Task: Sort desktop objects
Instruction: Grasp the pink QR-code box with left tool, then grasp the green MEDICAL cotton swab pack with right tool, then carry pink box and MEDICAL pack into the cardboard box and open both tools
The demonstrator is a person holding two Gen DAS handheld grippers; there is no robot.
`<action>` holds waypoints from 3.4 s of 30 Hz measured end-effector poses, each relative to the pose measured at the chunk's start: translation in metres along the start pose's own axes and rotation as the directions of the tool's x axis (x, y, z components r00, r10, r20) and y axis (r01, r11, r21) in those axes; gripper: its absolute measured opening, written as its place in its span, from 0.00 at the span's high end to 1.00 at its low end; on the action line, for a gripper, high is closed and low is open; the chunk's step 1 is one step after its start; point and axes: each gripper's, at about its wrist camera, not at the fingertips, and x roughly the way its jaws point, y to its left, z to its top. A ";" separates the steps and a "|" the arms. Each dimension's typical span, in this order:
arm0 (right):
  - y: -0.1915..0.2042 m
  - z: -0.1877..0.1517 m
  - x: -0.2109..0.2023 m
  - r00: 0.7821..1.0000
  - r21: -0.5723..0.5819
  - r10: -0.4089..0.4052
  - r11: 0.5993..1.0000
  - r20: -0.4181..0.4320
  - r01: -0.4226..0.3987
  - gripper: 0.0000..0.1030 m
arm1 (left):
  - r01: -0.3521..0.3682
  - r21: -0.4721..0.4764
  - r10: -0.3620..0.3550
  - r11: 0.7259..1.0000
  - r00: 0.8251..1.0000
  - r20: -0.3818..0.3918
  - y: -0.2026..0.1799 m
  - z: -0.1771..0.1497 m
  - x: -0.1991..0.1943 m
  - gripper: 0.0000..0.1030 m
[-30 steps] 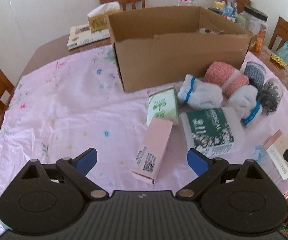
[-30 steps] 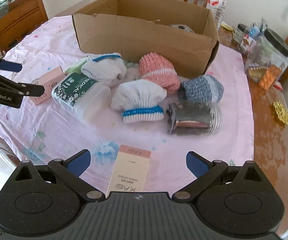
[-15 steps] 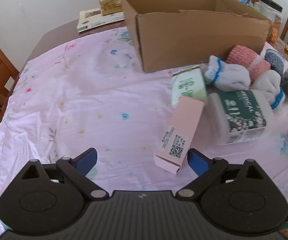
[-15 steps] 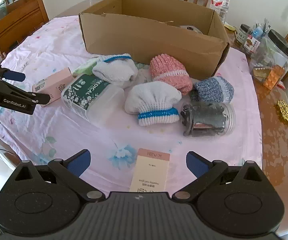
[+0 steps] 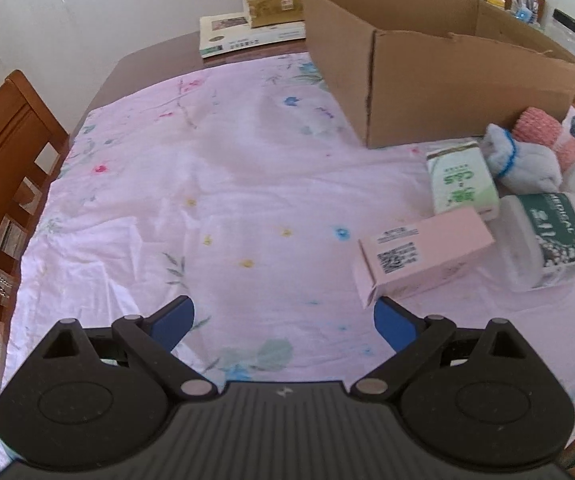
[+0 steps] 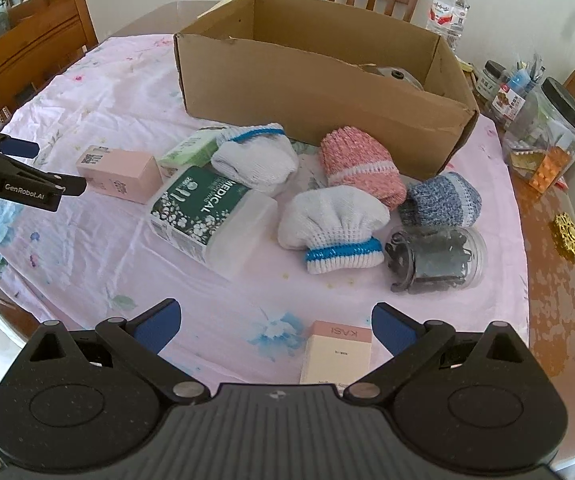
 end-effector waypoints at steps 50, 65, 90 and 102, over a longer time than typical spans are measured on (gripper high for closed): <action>0.031 0.035 0.044 0.996 0.083 0.093 0.992 -0.013 -0.092 0.00 | 0.154 -0.075 -0.150 0.985 0.987 0.060 -0.015 0.029 0.007 0.20; 0.056 0.058 0.074 0.998 0.223 -0.037 0.974 -0.051 0.047 0.00 | 0.196 0.018 -0.197 0.980 0.976 0.089 0.022 0.041 0.010 0.20; 0.053 0.068 0.044 0.987 0.018 -0.095 0.995 -0.129 0.098 0.11 | 0.390 0.164 -0.402 0.906 0.914 0.049 0.027 0.066 0.003 0.20; 0.021 0.100 -0.003 0.998 -0.040 -0.049 0.998 -0.028 0.048 0.11 | 0.432 0.253 -0.465 0.866 0.882 0.084 0.010 0.105 -0.045 0.20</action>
